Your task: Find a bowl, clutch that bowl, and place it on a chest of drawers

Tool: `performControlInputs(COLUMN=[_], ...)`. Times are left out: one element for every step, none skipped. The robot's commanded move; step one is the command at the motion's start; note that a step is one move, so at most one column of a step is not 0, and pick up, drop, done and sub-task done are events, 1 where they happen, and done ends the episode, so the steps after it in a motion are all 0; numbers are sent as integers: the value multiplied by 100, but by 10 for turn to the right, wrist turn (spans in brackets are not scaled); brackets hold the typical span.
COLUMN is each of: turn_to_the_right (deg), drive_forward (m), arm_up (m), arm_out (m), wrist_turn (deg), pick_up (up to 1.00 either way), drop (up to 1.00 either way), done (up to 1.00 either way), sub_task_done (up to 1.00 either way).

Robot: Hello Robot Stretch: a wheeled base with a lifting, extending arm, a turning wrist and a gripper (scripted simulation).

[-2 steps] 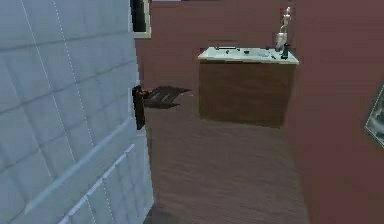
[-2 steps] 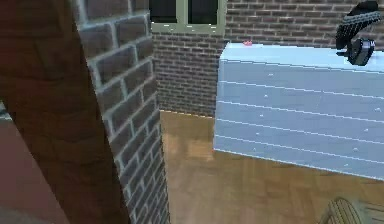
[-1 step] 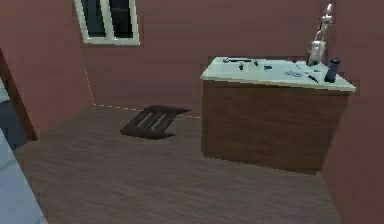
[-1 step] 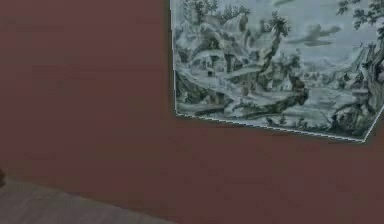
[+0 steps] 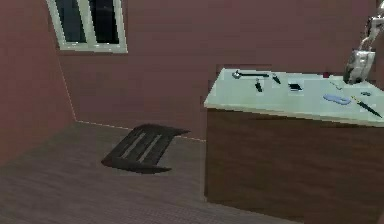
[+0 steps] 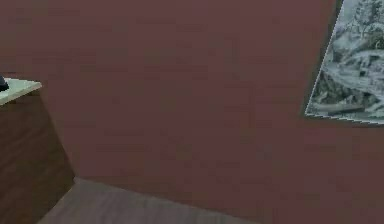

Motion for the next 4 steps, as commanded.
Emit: performControlInputs(turn_to_the_right=[-450,-180,0,0], drive_forward=[0,0,100,100], arm_up=[0,0,0,0], arm_out=[0,0,0,0], wrist_turn=[0,0,0,0], pick_up=[0,0,0,0], drop=[0,0,0,0], done=[0,0,0,0], sub_task_done=[0,0,0,0])
